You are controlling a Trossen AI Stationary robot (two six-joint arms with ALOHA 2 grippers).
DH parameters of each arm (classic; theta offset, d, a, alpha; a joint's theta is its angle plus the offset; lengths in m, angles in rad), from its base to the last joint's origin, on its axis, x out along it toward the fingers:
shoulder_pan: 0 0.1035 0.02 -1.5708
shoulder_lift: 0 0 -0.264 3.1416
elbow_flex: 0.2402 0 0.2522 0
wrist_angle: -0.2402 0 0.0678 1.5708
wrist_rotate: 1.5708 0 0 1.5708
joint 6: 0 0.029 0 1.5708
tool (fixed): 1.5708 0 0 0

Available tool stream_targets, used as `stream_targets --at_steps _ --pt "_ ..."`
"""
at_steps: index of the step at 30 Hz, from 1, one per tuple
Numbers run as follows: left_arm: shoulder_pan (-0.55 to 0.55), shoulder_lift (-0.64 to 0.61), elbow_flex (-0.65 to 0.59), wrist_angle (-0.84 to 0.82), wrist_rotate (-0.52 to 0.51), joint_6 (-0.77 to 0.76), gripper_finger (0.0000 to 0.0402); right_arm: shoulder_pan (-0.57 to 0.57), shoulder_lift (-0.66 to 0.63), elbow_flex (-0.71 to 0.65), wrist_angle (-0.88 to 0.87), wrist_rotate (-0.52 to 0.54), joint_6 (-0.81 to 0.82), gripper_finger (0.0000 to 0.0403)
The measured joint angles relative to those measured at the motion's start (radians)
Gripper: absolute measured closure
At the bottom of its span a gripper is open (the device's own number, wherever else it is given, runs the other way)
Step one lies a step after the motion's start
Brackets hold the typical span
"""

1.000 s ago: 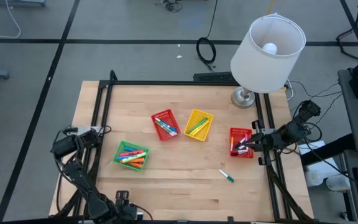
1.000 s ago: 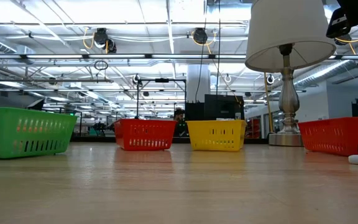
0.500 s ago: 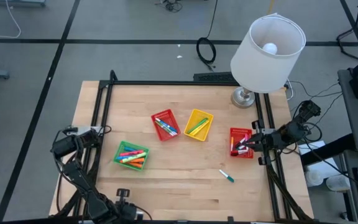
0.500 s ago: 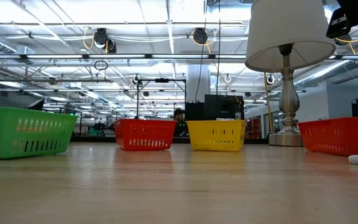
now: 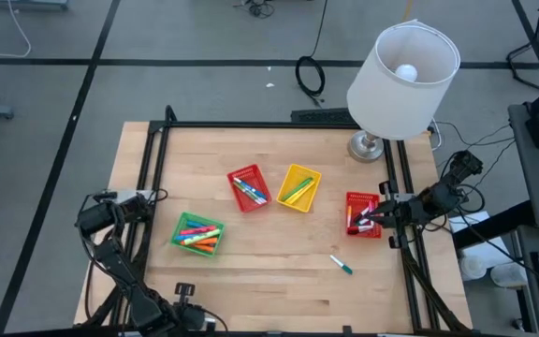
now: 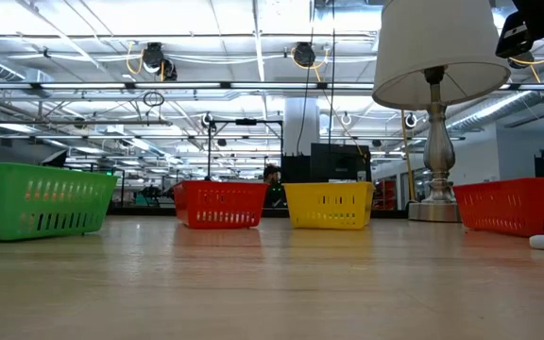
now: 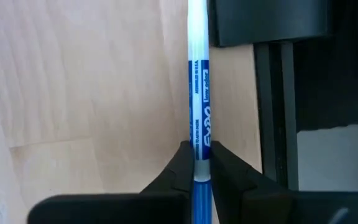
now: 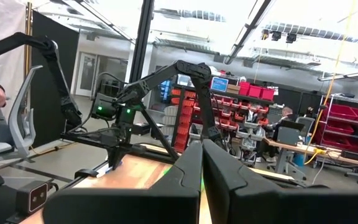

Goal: Pick & Place Markers
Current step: Put the dark blue marker into the left red bin

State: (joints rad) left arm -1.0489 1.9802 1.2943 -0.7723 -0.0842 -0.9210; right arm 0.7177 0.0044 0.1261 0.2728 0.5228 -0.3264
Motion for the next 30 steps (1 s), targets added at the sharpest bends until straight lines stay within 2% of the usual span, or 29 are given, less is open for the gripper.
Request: stream_targets --at_steps 10,15,19,24,30 --pt "-0.007 -0.095 -0.002 -0.060 -0.162 -0.043 0.0375 0.000 0.000 0.000 0.004 0.000 0.005 0.0403" --pt "0.032 -0.186 0.001 -0.117 -0.349 0.057 0.0375 0.000 0.000 0.000 0.007 0.000 0.008 0.0403" --pt "0.108 -0.295 0.002 -0.146 -0.525 0.204 0.0375 0.000 0.000 0.000 0.008 0.000 0.011 0.0403" --pt "0.236 -0.409 0.002 -0.144 -0.706 0.468 0.0375 0.000 0.000 0.000 0.008 0.000 0.026 0.0403" --pt "0.421 -0.477 0.003 -0.182 -0.793 0.732 0.0375 0.000 0.000 0.000 0.007 0.000 0.026 0.0403"
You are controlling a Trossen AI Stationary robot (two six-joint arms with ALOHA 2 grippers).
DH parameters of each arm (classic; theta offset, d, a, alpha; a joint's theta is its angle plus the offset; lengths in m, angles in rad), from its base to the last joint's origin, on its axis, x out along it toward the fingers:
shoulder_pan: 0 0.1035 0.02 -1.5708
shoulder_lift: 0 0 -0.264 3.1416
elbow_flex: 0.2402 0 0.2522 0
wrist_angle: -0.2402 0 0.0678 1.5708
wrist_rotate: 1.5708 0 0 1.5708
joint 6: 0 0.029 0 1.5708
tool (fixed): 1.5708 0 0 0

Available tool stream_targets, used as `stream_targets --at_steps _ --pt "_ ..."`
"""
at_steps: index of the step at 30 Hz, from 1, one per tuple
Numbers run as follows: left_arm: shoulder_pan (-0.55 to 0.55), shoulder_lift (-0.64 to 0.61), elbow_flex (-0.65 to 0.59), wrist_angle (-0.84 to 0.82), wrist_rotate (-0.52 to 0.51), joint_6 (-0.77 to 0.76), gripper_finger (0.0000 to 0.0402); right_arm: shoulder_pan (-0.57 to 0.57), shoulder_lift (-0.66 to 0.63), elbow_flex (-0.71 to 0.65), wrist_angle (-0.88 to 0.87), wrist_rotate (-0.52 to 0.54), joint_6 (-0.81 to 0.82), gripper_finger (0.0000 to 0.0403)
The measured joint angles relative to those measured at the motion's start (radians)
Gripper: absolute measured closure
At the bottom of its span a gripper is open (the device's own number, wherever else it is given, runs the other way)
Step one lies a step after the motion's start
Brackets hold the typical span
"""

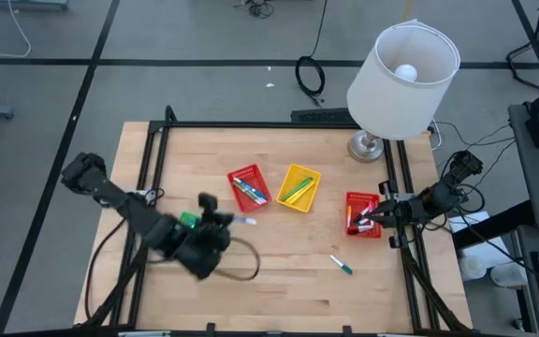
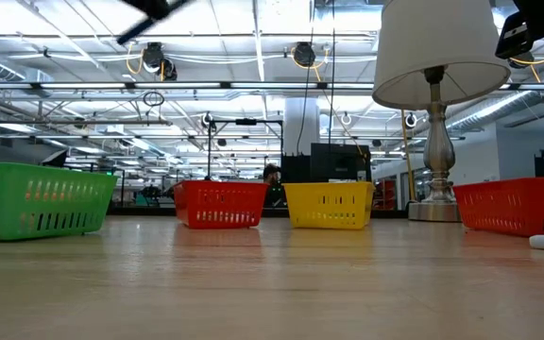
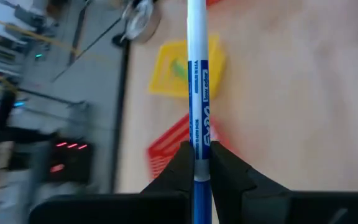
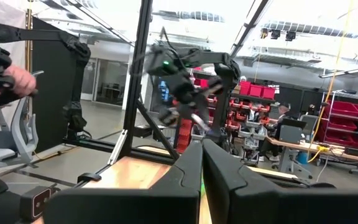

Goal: Pick & Place Markers
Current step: Put the dark blue marker into the left red bin

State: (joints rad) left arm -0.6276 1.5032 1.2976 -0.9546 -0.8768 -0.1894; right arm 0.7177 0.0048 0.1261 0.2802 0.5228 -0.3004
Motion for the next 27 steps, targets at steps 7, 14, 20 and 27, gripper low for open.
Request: stream_targets --at_steps 7,14,20,27 --pt "0.233 0.009 -0.032 -0.066 0.076 0.312 0.0375 0.000 0.000 0.000 0.000 0.000 -0.025 0.0403" --pt "0.437 0.010 -0.124 0.008 0.147 0.606 0.0377 0.000 0.000 0.000 0.000 0.000 -0.026 0.0403" --pt "0.548 0.010 -0.209 0.207 0.285 0.866 0.0377 0.000 0.000 0.000 0.000 0.000 -0.034 0.0403" --pt "0.654 0.025 -0.254 0.337 0.408 1.028 0.0377 0.000 0.000 0.000 0.000 0.000 -0.049 0.0403"
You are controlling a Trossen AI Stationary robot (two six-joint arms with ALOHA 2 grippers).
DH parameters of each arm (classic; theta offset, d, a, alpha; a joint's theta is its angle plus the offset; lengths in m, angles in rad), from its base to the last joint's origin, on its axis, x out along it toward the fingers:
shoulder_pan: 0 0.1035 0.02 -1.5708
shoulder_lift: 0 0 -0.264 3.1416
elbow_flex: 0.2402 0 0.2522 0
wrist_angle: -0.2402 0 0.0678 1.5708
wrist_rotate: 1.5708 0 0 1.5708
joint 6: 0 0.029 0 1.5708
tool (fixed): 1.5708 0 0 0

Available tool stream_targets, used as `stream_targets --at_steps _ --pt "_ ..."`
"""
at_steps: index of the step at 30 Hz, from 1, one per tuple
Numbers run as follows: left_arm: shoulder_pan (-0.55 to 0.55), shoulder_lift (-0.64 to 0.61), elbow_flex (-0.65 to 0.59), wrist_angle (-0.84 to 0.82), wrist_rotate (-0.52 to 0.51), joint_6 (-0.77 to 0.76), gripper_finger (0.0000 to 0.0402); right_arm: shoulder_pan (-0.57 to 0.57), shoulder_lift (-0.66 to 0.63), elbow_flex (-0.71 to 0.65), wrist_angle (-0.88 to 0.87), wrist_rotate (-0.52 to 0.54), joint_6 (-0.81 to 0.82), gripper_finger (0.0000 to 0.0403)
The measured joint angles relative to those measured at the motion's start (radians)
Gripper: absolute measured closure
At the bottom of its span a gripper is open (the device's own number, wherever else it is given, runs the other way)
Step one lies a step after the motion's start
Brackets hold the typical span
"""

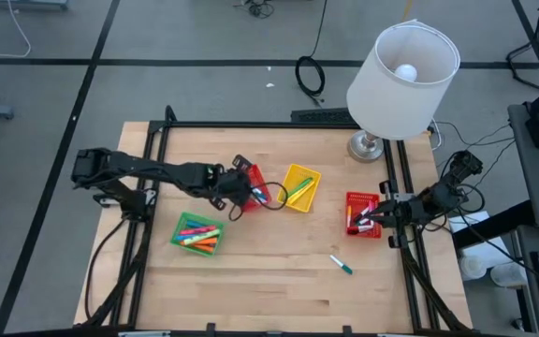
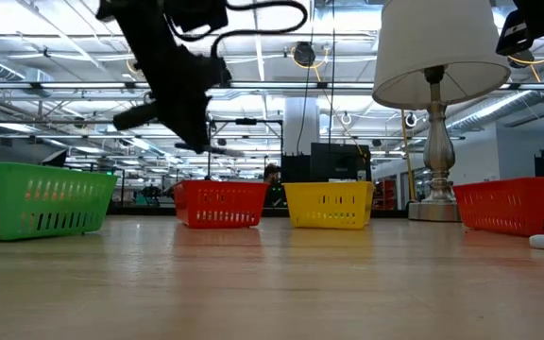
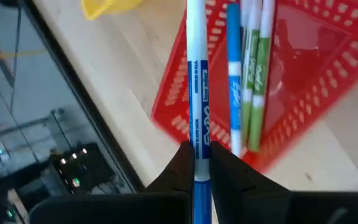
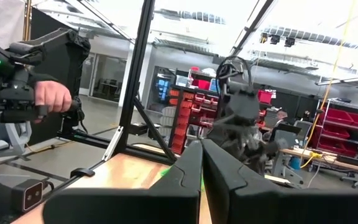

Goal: Pick & Place Markers
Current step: Put the dark blue marker into the left red bin

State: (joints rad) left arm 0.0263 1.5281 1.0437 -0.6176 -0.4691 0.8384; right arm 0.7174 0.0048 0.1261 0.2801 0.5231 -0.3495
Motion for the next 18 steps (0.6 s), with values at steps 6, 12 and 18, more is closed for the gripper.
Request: stream_targets --at_steps 6,12,18 --pt "0.063 0.086 -0.015 0.023 0.050 0.110 0.0377 0.000 0.000 0.000 -0.001 0.004 -0.012 0.0403" --pt "0.088 0.181 -0.015 0.066 0.086 0.164 0.0375 0.000 0.000 0.000 -0.006 0.004 -0.015 0.0403" --pt "0.087 0.186 -0.014 0.118 0.076 0.128 0.0354 0.000 0.000 0.000 -0.026 0.004 -0.032 0.0403"
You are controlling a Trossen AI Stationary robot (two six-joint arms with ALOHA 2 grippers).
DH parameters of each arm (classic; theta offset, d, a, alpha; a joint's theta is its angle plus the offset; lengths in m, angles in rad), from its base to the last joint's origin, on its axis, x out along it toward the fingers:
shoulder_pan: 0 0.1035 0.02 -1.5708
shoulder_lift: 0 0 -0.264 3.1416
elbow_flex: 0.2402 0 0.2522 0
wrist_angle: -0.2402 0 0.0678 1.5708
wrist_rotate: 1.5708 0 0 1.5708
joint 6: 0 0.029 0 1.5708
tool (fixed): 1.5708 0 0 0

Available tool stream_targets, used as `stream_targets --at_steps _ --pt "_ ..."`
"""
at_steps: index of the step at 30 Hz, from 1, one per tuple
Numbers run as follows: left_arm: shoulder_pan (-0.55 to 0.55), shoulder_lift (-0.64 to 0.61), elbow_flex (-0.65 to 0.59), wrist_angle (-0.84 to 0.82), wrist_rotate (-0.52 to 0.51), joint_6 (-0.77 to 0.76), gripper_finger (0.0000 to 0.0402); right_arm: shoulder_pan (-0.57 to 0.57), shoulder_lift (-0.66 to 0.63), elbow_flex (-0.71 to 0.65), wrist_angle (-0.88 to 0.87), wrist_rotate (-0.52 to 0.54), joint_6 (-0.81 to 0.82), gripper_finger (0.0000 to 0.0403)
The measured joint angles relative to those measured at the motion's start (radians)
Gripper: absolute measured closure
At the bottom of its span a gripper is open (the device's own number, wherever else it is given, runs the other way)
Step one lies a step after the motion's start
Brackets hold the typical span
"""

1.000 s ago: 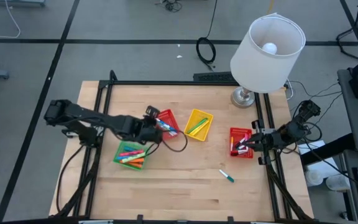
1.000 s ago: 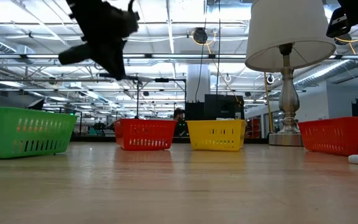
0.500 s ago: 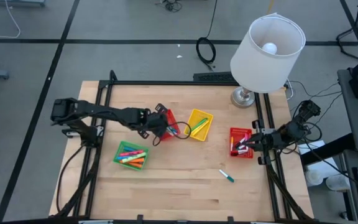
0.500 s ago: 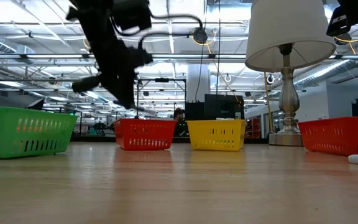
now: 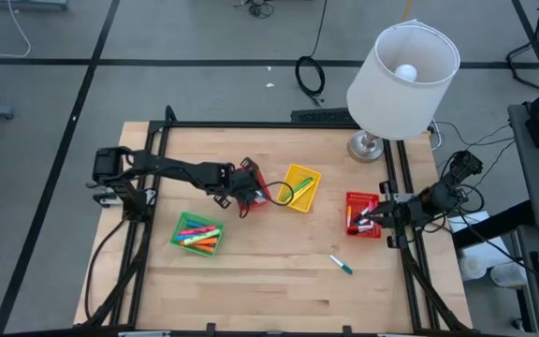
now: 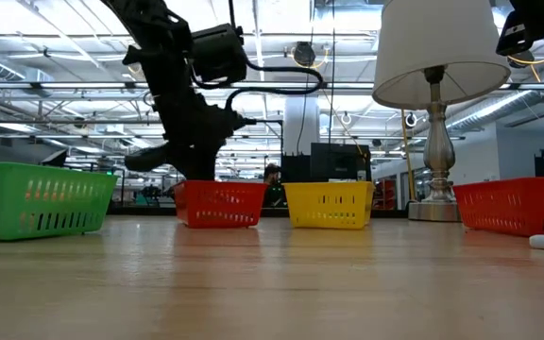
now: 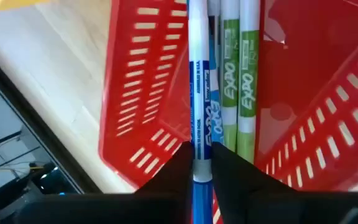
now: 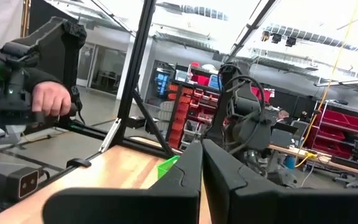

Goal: Pick & Place Markers
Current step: Put the dark blue marker into the left red bin, then put the green marker into the right red bin

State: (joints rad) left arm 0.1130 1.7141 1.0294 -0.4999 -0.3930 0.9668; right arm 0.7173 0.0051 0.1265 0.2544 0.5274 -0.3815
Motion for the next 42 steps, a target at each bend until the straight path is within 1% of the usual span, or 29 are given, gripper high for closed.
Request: stream_targets --at_steps 6,8,12,15,16,17,19,21,22,24,26,28,33,36,39,41,42 --pt "-0.016 -0.041 0.007 0.001 -0.012 -0.005 0.0295 0.000 0.000 0.000 0.002 0.000 -0.005 0.0403" --pt "-0.028 -0.055 0.006 0.003 -0.047 -0.004 0.0281 0.000 0.000 0.000 -0.001 0.000 -0.005 0.0403" --pt "-0.060 -0.109 0.006 0.001 -0.079 -0.040 0.0271 0.000 0.000 0.000 -0.001 -0.002 -0.005 0.0403" --pt "-0.104 -0.191 0.006 -0.027 -0.065 -0.112 0.0282 0.000 0.000 0.000 -0.001 -0.003 -0.005 0.0403" --pt "-0.120 -0.234 0.006 -0.040 -0.031 -0.143 0.0290 0.000 0.000 0.000 -0.002 -0.004 -0.005 0.0403" --pt "-0.135 -0.282 0.006 -0.061 0.023 -0.173 0.0302 0.000 0.000 0.000 -0.003 -0.004 -0.005 0.0403" --pt "-0.163 -0.390 0.006 -0.101 0.150 -0.238 0.0333 0.000 0.000 0.000 -0.004 -0.004 -0.005 0.0403" --pt "-0.177 -0.511 0.006 -0.132 0.285 -0.338 0.0374 0.000 0.000 0.000 -0.005 -0.004 -0.004 0.0403" --pt "-0.178 -0.574 0.006 -0.162 0.341 -0.397 0.0387 0.000 0.000 0.000 -0.004 -0.003 -0.005 0.0403" --pt "-0.177 -0.706 -0.013 -0.160 0.427 -0.526 0.0393 0.000 0.000 0.000 -0.005 -0.002 -0.006 0.0403" --pt "-0.182 -0.836 -0.076 -0.133 0.472 -0.637 0.0393 0.000 0.000 0.000 -0.005 -0.001 -0.010 0.0403" --pt "-0.191 -0.966 -0.165 -0.071 0.473 -0.751 0.0398 0.000 0.000 0.000 -0.008 -0.002 -0.023 0.0403" --pt "-0.198 -1.264 -0.425 0.125 0.397 -1.019 0.0394 0.000 0.000 0.000 -0.013 -0.003 -0.026 0.0403" --pt "-0.211 -1.410 -0.571 0.257 0.316 -1.051 0.0398 0.000 0.000 0.000 -0.012 -0.003 -0.026 0.0403" --pt "-0.221 -1.544 -0.679 0.311 0.252 -1.008 0.0398 0.000 0.000 0.000 -0.012 -0.003 -0.037 0.0403" --pt "-0.218 -1.623 -0.725 0.316 0.245 -0.991 0.0399 0.000 0.000 0.000 -0.012 -0.003 -0.049 0.0403" --pt "-0.218 -1.657 -0.742 0.310 0.257 -0.987 0.0398 0.000 0.000 0.000 -0.012 -0.003 -0.050 0.0403"
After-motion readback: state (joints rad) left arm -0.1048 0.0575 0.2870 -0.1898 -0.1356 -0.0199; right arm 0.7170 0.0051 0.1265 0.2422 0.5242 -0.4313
